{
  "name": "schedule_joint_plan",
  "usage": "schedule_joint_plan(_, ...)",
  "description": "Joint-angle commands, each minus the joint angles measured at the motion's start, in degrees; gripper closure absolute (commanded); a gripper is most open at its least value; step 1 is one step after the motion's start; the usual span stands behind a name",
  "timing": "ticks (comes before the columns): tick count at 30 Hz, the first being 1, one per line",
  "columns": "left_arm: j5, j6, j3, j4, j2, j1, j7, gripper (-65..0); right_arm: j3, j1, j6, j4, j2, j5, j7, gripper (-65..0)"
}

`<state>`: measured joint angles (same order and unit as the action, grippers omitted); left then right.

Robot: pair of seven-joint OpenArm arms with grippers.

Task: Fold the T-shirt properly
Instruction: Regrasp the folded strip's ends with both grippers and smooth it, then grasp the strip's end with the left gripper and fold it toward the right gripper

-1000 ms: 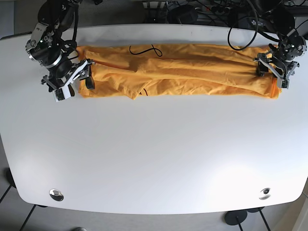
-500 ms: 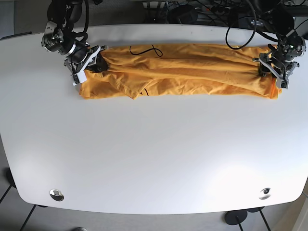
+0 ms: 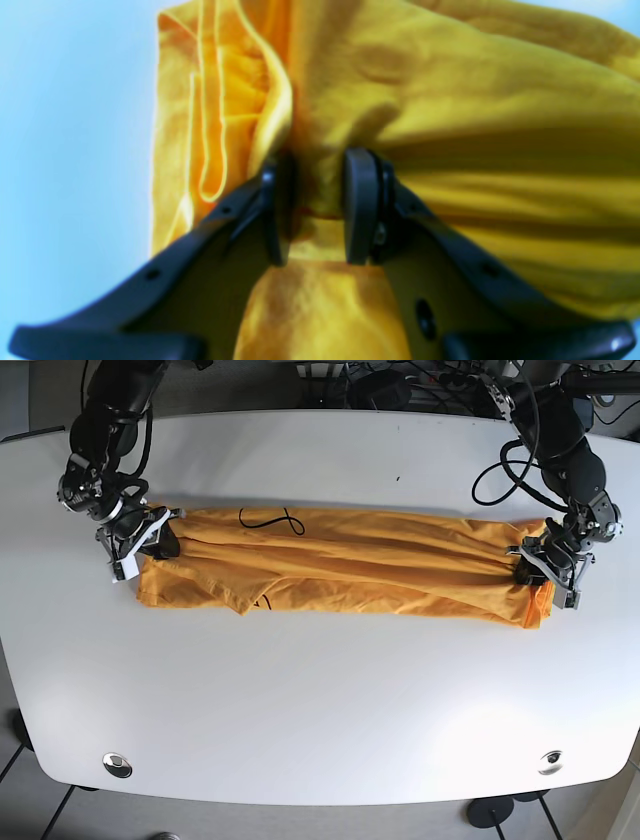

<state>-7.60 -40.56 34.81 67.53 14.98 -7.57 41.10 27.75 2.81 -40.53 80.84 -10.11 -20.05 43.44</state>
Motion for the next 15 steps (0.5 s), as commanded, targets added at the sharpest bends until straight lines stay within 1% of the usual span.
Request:
schedule_joint_plan(1, 1.4, 0.6, 0.2, 3.3, 0.8, -0.5, 1.8, -15.4, 0.2, -0.3, 0.53, 0.6, -0.8, 1.0, 0.4, -9.5)
schedule_joint_plan(2, 1.4, 0.6, 0.3, 5.5, 0.8, -0.4, 1.8, -19.2, 0.2, -0.3, 0.53, 0.6, -0.8, 1.0, 0.4, -9.5)
schedule_joint_plan(3, 1.3, 0.6, 0.5, 8.6, 0.8, -0.2, 1.8, -28.2, 0.1, -0.3, 0.53, 0.6, -0.8, 1.0, 0.5, -9.5)
schedule_joint_plan(4, 1.3, 0.6, 1.2, 10.3, 0.6, -0.1, 1.8, -35.1, 0.1, -0.3, 0.53, 0.6, -0.7, 1.0, 0.5, -9.5)
schedule_joint_plan(5, 1.3, 0.6, 2.2, 11.6, 0.5, 0.0, 1.8, -40.7, 0.0, -0.3, 0.53, 0.6, -0.6, 1.0, 0.5, -9.4)
schedule_joint_plan(6, 1.1, 0.6, 3.8, 12.5, 0.5, 0.0, 1.8, -44.6, 0.0, -0.2, 0.53, 0.6, -0.5, 1.0, 0.6, -9.4)
schedule_joint_plan(7, -0.2, 0.6, 4.8, 12.5, 0.5, 0.0, 1.8, -44.4, 0.0, -0.1, 0.53, 0.6, -0.4, 1.0, 0.6, -9.4)
schedule_joint_plan(9, -5.2, 0.6, 6.5, 12.3, 1.1, 0.0, 1.8, -45.1, 0.0, -0.1, 0.53, 0.6, -0.4, 0.9, 0.6, -9.4)
schedule_joint_plan(10, -7.7, 0.6, 7.0, 11.2, 2.3, 0.1, 1.9, -45.1, 0.0, -0.1, 0.53, 0.6, -0.4, 0.9, 0.6, -9.4)
schedule_joint_plan(11, -10.1, 0.6, 7.1, 9.4, 3.6, 0.2, 2.5, -45.1, 0.0, -0.1, 0.53, 0.6, -0.3, 0.9, 0.6, -9.4)
schedule_joint_plan(13, -17.4, 0.6, 7.0, 1.7, 7.1, 0.1, 4.7, -45.1, 0.0, -0.1, 0.53, 0.6, -0.3, 0.9, 0.6, -9.4)
schedule_joint_plan(15, -20.8, 0.6, 6.9, -3.4, 8.6, 0.0, 4.7, -45.1, 0.0, -0.1, 0.53, 0.6, -0.3, 0.9, 0.6, -9.4)
